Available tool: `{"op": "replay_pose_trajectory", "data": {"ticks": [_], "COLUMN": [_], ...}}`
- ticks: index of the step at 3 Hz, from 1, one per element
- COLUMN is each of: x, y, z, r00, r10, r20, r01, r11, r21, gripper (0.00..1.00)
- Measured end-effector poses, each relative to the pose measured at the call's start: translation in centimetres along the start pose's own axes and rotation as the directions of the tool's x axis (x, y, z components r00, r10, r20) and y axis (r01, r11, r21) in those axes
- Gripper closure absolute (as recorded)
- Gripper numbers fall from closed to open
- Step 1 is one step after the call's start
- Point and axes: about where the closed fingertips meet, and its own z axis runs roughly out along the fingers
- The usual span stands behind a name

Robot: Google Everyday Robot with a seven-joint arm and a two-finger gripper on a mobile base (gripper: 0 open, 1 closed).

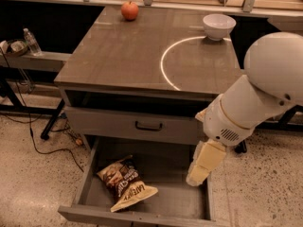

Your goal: Pick brown chip bag from middle drawer and place on counter

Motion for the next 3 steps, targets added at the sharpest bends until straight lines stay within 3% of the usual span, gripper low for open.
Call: {"op": "replay_pose_trajectory", "data": {"ticks": [2,3], "x": [0.0,-0.5], "y": [0.8,2.1], "z": [1.6,6.2], "r00": [0.999,0.993], "r10": [0.030,0.069], "r20": [0.037,0.093], "r01": [-0.030,-0.064], "r11": [0.9995,0.9963], "r21": [-0.014,-0.058], "gripper": [0.00,0.00]}}
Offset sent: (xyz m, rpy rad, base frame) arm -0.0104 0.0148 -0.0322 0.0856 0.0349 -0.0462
